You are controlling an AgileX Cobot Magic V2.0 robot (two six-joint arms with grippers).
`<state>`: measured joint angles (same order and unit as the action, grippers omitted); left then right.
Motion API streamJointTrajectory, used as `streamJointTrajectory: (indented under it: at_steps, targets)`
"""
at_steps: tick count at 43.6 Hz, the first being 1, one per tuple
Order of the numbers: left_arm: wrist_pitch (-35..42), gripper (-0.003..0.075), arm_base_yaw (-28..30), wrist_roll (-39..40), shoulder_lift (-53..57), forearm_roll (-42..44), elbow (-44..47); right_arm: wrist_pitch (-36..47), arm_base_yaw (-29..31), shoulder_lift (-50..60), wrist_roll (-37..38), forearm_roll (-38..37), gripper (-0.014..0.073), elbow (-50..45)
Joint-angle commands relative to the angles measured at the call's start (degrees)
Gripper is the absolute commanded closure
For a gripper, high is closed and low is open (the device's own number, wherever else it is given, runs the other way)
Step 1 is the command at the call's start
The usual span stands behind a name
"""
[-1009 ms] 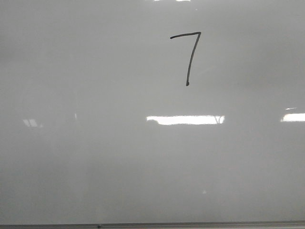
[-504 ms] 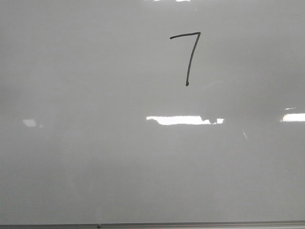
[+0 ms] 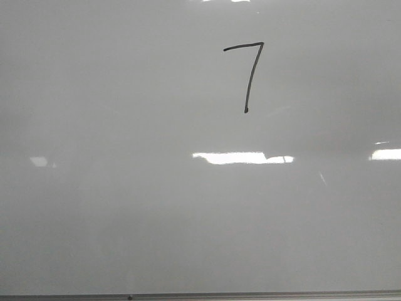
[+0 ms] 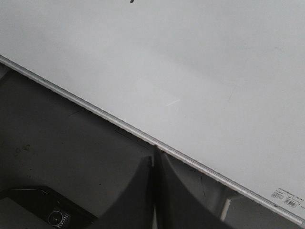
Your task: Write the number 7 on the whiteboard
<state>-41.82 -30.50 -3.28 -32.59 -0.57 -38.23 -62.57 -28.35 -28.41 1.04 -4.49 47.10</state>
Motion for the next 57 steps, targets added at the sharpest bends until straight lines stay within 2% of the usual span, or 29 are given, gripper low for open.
streamJointTrajectory:
  at_steps: [1, 29, 37, 47, 57]
  targets:
    - [4.2, 0.0741, -0.5, -0.1, 0.0, -0.1, -1.5, 3.7, 0.2, -0.2, 0.0, -0.4, 0.0658, 1.2]
    - [4.3, 0.0741, 0.0, -0.1, 0.8, 0.6, -1.4, 4.1, 0.2, -0.2, 0.0, -0.4, 0.0662, 1.2]
    - [7.9, 0.0741, 10.8, -0.1, 7.3, 1.9, 2.8, 4.1, 0.2, -0.2, 0.0, -0.4, 0.0662, 1.2]
    - [25.0, 0.0741, 24.2, -0.1, 19.7, 0.6, 18.8, 4.1, 0.2, -0.2, 0.0, -0.4, 0.0662, 1.2]
    - [35.9, 0.0741, 30.0, -0.1, 28.6, -1.7, 32.0, 4.1, 0.2, -0.2, 0.0, -0.4, 0.0662, 1.2]
